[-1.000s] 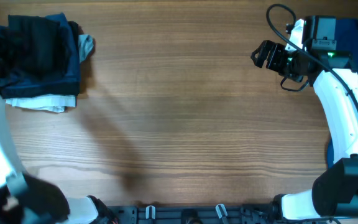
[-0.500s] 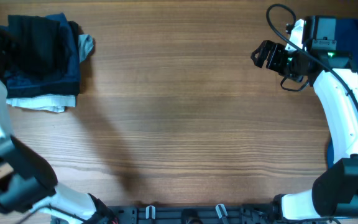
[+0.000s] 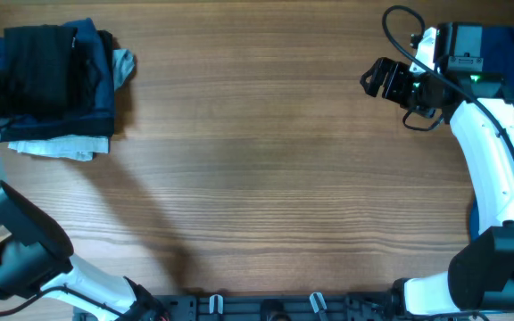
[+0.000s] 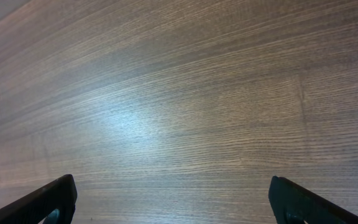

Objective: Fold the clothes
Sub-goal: 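Press and adjust the black bundle on the stack with the left gripper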

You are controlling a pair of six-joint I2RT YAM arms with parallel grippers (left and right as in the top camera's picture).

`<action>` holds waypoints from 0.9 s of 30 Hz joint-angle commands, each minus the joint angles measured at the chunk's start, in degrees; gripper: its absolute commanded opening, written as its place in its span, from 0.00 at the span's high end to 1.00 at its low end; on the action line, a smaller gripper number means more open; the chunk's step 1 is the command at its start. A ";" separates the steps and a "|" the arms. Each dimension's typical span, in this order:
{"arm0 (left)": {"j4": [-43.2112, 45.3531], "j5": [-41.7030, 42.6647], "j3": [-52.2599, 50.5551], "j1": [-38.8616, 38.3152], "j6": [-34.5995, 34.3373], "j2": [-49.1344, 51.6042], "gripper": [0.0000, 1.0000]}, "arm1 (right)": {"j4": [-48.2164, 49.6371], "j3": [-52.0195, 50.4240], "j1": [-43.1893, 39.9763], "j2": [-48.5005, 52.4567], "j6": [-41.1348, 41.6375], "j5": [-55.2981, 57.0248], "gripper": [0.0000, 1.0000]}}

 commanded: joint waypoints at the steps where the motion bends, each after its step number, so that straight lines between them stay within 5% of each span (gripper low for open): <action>1: 0.48 -1.16 -0.37 -0.50 0.09 1.64 0.96 | 0.13 0.28 0.07 0.66 -1.11 1.14 0.00; 10: 1.36 -0.28 -0.35 1.33 0.04 -1.20 0.96 | 0.13 0.28 0.07 0.66 -1.14 1.16 0.00; 17: 11.72 20.31 -0.35 1.88 -3.65 -7.54 0.96 | 0.13 0.28 0.07 0.66 -1.09 1.14 0.00; 27: 9.70 20.90 -0.37 -2.23 -4.20 -2.16 0.96 | 0.13 0.28 0.07 0.66 -1.09 1.16 0.00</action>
